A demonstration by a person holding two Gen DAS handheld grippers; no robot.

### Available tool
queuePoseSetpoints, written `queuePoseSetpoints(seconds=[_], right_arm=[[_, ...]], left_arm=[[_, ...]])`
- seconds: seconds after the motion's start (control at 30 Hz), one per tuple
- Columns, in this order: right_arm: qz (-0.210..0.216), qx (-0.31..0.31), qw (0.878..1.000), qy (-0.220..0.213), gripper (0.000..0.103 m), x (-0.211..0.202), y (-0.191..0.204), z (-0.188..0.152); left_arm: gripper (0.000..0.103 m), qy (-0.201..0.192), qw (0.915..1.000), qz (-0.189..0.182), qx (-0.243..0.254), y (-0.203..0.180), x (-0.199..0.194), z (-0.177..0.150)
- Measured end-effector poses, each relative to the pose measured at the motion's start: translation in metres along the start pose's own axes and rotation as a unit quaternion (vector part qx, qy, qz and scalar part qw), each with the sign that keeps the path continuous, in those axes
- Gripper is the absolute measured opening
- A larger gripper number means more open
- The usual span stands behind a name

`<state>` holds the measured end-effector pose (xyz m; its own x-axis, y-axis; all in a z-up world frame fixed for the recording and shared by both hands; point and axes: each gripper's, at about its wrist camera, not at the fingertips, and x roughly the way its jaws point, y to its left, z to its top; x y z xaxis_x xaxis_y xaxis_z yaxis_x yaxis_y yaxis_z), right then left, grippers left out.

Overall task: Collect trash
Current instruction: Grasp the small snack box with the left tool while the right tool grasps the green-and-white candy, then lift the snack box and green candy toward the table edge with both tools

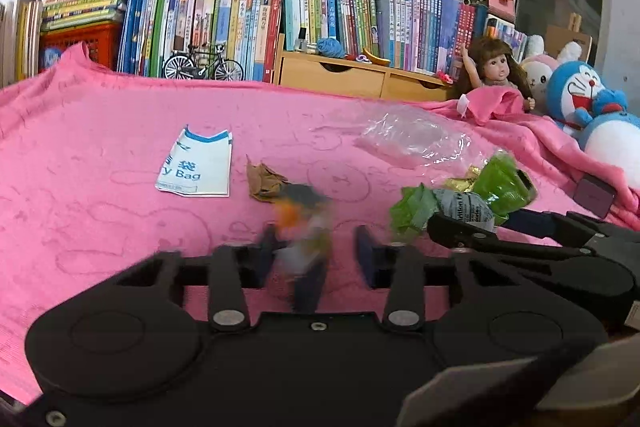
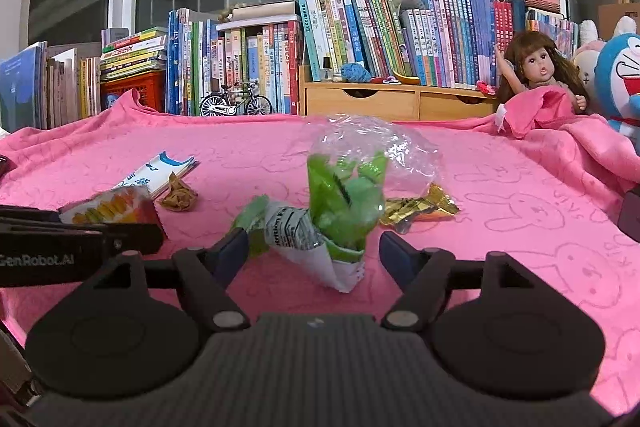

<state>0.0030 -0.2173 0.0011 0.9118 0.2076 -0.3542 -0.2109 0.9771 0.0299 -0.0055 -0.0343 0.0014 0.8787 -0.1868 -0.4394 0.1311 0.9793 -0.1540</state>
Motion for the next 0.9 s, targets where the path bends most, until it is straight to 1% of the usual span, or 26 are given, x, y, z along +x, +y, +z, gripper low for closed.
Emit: queuePoseSetpoints(seconds=[0.1,0.17,0.23,0.3,0.33,0.53,0.67,0.9], right_arm=[[0.01,0.008,1.0,0.003,0.082,0.004,0.0,0.003],[0.014,0.018,1.0,0.004,0.076,0.007,0.0,0.004],[0.013,0.025,1.0,0.005,0.058,0.008,-0.001,0.005],[0.016,0.031,0.999,0.007,0.053,0.008,-0.002,0.006],[0.018,0.032,0.999,0.005,0.049,0.006,-0.002,0.005],[0.02,0.018,1.0,-0.005,0.048,-0.007,0.002,0.004],[0.025,0.024,0.999,-0.012,0.048,-0.021,0.001,0.005],[0.038,0.017,0.999,-0.018,0.048,-0.048,0.01,-0.001]], left_arm=[[0.022,-0.007,1.0,0.003,-0.003,0.0,-0.002,0.001],[0.022,-0.017,0.9998,0.001,0.005,-0.002,-0.007,0.002],[0.022,-0.023,0.9996,0.003,0.015,-0.004,-0.011,0.003],[0.022,-0.027,0.9994,0.006,0.02,-0.004,-0.016,0.004],[0.022,-0.028,0.9994,0.006,0.02,-0.004,-0.019,0.005],[0.022,-0.033,0.9993,0.008,0.017,0.002,-0.035,0.007],[0.022,-0.032,0.9993,0.009,0.016,0.005,-0.048,0.007],[0.022,-0.04,0.9991,0.005,0.014,0.006,-0.078,-0.003]])
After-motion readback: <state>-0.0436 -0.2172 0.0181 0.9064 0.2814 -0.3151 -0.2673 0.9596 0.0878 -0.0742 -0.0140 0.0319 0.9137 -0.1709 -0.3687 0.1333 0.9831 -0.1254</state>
